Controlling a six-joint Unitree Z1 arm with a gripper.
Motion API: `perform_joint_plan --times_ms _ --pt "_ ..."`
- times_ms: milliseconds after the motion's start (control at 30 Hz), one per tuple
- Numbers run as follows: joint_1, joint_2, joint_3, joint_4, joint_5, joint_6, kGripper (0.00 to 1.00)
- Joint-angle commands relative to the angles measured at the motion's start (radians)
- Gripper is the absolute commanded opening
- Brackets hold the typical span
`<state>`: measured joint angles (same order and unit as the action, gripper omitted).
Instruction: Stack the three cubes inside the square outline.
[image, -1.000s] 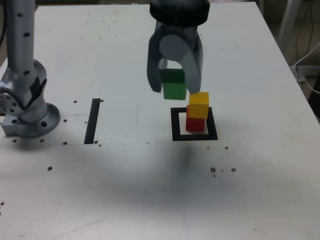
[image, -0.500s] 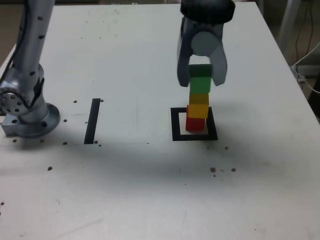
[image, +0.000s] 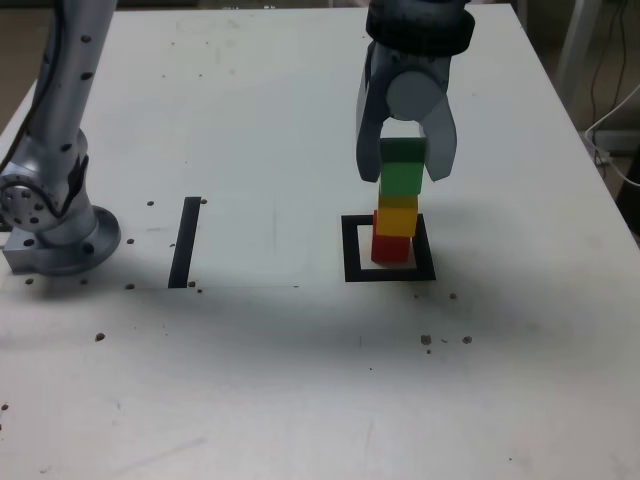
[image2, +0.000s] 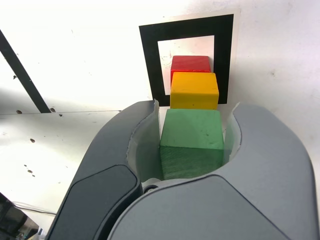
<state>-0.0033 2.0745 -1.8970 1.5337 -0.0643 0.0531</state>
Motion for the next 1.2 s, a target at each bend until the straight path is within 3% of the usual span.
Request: perform_joint_plan --times_ms 0,533,600,733,800,1033,1167 --pt "0.001 0.006 0.008 0.004 -0.002 0.003 0.28" --pt "0.001 0.027 0.026 -0.02 -0.002 0.013 0.3" --pt "0.001 0.028 0.027 -0.023 -0.002 0.02 0.43" --pt "0.001 0.029 0.036 -0.033 -0.003 0.034 0.84" --pt "0.001 0.028 0.043 -0.036 -0.002 0.037 0.96" --pt "0.001 0.017 0.059 -0.037 0.007 0.042 0.99" --pt "0.001 -0.031 0.065 -0.033 0.037 0.041 0.99"
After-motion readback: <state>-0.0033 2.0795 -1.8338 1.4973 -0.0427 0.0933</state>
